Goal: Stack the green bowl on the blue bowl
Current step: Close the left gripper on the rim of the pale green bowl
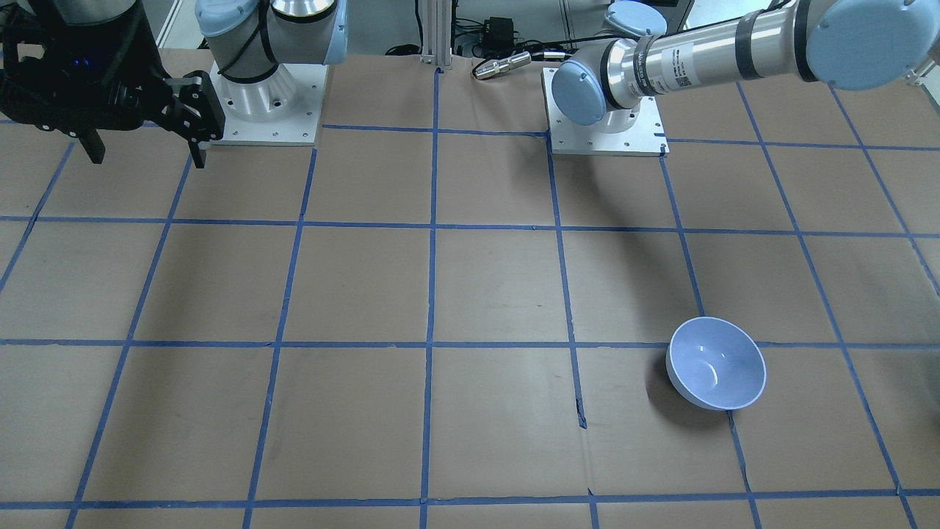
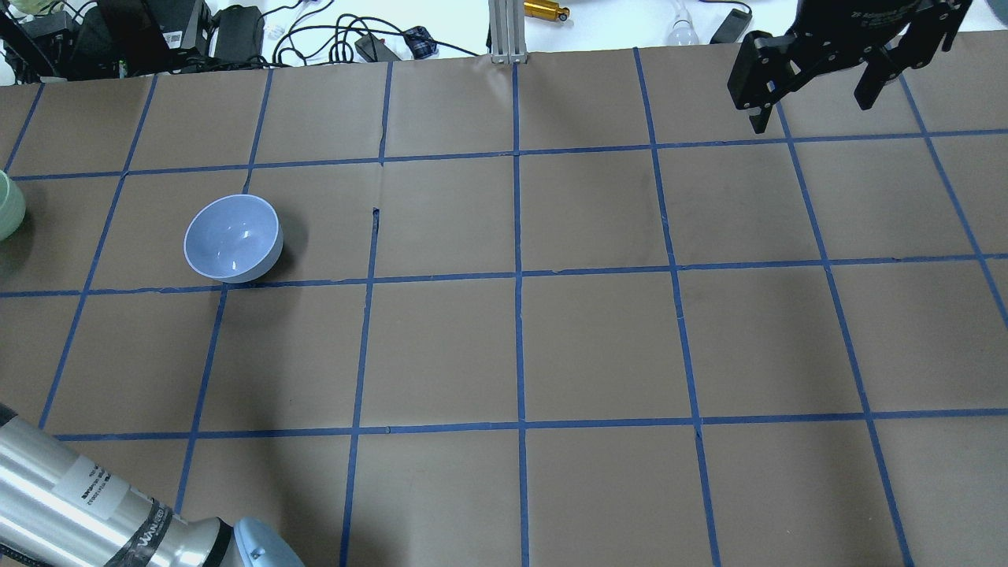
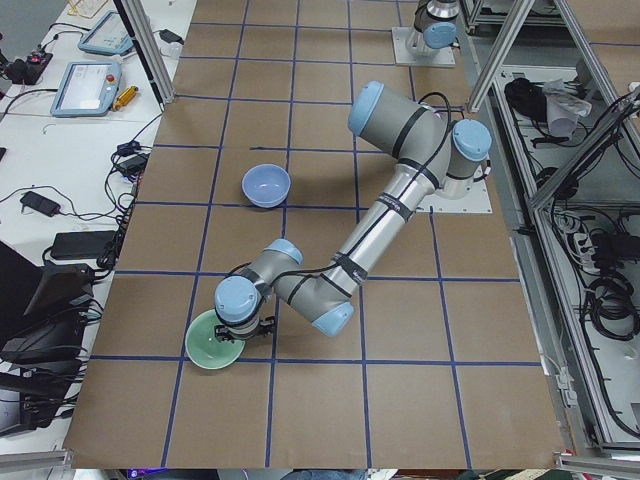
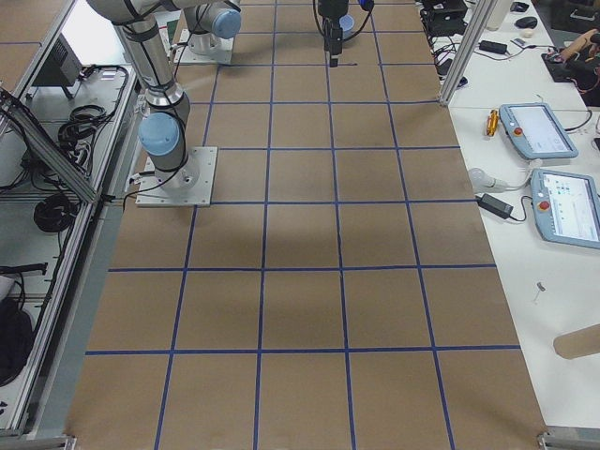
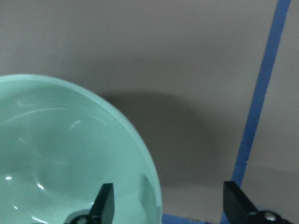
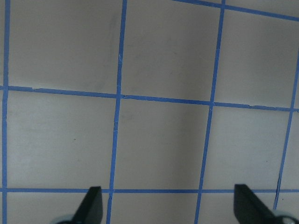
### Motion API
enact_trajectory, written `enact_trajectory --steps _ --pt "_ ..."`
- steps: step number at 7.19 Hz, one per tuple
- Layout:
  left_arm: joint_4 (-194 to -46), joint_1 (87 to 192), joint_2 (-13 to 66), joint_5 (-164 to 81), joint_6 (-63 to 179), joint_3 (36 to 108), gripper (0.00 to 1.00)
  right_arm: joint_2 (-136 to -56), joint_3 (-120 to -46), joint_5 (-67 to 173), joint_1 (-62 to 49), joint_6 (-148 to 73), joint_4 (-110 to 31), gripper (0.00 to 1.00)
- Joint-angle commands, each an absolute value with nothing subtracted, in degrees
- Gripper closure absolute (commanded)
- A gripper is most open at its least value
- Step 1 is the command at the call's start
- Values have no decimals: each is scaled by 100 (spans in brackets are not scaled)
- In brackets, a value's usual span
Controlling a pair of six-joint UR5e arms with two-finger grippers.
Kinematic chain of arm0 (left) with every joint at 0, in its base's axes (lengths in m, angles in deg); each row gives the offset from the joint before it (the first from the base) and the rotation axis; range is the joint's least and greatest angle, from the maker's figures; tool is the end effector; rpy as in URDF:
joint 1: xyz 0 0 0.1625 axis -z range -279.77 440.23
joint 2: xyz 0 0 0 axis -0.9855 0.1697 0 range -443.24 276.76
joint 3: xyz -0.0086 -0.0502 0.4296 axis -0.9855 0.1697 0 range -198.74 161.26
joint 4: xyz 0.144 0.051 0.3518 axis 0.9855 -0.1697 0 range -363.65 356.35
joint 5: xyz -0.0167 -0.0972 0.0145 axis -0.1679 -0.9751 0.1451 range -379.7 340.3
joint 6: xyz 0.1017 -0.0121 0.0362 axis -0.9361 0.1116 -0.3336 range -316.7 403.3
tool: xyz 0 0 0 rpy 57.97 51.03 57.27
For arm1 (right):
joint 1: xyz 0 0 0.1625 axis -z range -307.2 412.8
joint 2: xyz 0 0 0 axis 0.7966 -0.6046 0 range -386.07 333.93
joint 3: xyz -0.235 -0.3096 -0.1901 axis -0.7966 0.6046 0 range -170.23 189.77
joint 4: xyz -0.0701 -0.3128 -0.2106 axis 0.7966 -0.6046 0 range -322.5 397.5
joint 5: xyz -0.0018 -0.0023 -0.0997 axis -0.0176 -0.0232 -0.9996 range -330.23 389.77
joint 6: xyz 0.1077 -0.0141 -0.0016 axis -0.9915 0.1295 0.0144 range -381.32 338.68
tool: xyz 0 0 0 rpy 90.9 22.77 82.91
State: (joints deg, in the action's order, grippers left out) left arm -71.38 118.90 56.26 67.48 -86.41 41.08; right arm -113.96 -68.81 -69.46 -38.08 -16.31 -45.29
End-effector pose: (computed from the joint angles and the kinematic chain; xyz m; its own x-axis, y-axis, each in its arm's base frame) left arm 0.5172 -0.5916 0.2212 -0.1999 0.9773 -0.0707 0.9798 0.2001 -0.0049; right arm 0.1231 -0.4726 0.5496 -0.9819 -0.0966 0.1629 -0.1016 0.9946 -0.0227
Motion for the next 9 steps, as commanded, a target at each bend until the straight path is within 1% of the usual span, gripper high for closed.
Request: enact_trajectory --steps 1,2,3,4,5,9 --pt "-7045 11899 5632 6748 -8678 4120 44 -11396 -6880 -6946 -3808 -1631 -4529 0" --pt "-7044 11890 5633 6748 -8730 4128 52 -11396 -6880 -6946 -3808 -1631 -4529 0" --pt "-7036 11899 5624 6748 -8731 4137 74 -11396 -6880 -6946 -3808 -1631 -4529 0" --pt "-7036 11899 5624 6748 -8722 4137 85 -11396 -6880 -6946 -3808 -1631 -4529 0" --pt "-7036 11908 5624 6748 -8704 4137 100 -11396 -6880 -6946 -3808 -1631 -4529 0" --pt "-7036 11908 5624 6757 -8722 4137 100 -11396 -6880 -6946 -3808 -1631 -4529 0"
